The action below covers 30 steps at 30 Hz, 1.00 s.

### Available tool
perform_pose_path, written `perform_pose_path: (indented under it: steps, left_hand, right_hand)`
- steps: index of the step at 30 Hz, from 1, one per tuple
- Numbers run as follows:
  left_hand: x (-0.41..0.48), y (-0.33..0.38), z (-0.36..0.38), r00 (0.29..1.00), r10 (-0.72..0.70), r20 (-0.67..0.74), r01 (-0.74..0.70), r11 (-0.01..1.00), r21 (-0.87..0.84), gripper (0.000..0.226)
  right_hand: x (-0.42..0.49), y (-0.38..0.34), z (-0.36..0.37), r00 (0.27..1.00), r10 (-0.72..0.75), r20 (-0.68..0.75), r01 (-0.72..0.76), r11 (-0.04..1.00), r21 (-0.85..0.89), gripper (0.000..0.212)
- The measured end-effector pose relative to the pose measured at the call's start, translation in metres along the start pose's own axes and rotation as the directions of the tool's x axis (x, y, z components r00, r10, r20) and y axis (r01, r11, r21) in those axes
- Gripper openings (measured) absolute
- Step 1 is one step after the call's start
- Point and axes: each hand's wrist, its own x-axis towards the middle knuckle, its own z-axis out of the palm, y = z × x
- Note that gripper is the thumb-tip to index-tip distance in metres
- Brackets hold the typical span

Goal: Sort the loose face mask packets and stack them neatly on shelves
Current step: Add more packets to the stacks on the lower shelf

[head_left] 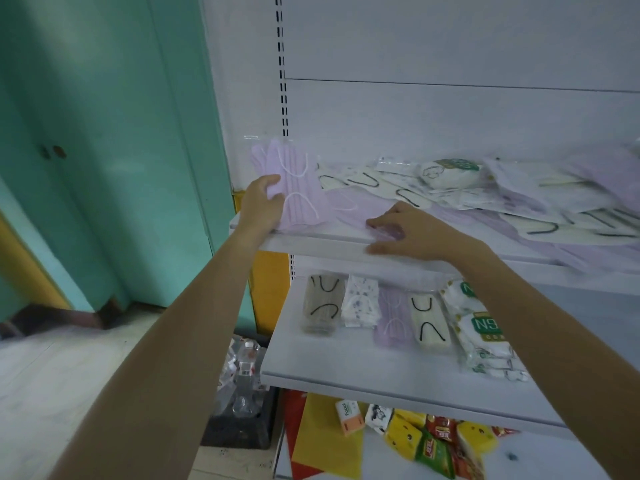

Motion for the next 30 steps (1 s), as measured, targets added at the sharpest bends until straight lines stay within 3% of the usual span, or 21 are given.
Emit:
perform_pose_path:
  steps: [2,4,7,9,11,13,16,17,20,23,26,30]
  left_hand:
    - [-0.001,0.0,0.0,1.0,-0.002,-0.002,0.002,1.0,-0.003,0.041]
    - [-0.001,0.001,0.0,1.0,-0.007,-0.003,0.007,1.0,-0.004,0.042]
    - [-0.006,0.004,0.001,1.0,0.005,0.0,-0.005,1.0,0.011,0.041]
    - [-0.009,0.005,0.001,1.0,0.03,0.0,-0.03,1.0,0.006,0.04]
    - [-0.014,0.008,0.0,0.999,0.042,0.012,-0.041,0.998,-0.048,0.04]
    - [-0.021,0.012,0.001,0.998,0.031,0.049,-0.022,0.986,-0.168,0.043]
    - [-0.037,0.019,0.01,0.997,0.007,0.083,0.017,0.956,-0.292,0.035]
    - [-0.043,0.02,0.012,0.997,0.031,0.07,-0.009,0.956,-0.293,0.026]
    - [-0.058,0.016,0.011,0.996,0.092,0.013,-0.082,0.936,-0.343,0.023]
    - [-0.076,0.004,-0.001,0.99,0.141,0.027,-0.114,0.886,-0.449,0.055]
    - [-0.099,-0.015,-0.003,0.982,0.096,0.162,0.016,0.816,-0.578,0.079]
    - [-0.148,-0.052,0.024,0.93,0.113,0.351,0.046,0.91,-0.413,0.054]
  right_hand:
    - [-0.003,0.003,-0.005,0.997,0.009,-0.073,-0.005,0.998,0.056,0.033]
    - [-0.001,0.007,-0.012,0.966,0.117,-0.232,-0.091,0.988,0.123,0.025]
    - [0.007,0.01,-0.018,0.803,0.367,-0.469,-0.179,0.9,0.397,0.031]
    - [0.012,0.003,-0.02,0.735,0.444,-0.513,-0.083,0.809,0.582,0.029]
    - [0.015,-0.014,-0.018,0.715,0.417,-0.562,0.023,0.788,0.615,0.027]
    - [0.015,-0.038,-0.009,0.763,0.295,-0.575,0.096,0.827,0.553,0.029]
    - [0.014,-0.072,0.019,0.929,0.074,-0.362,0.135,0.843,0.52,0.032]
    - [0.012,-0.081,0.03,0.955,0.008,-0.296,0.155,0.838,0.524,0.033]
    - [0.002,-0.092,0.053,0.919,-0.119,-0.376,0.29,0.851,0.438,0.029]
    - [-0.013,-0.08,0.063,0.836,-0.002,-0.549,0.255,0.887,0.385,0.04]
    - [-0.035,-0.071,0.079,0.83,0.027,-0.557,0.31,0.808,0.501,0.054]
    - [-0.067,-0.063,0.13,0.873,0.011,-0.488,0.276,0.814,0.511,0.057]
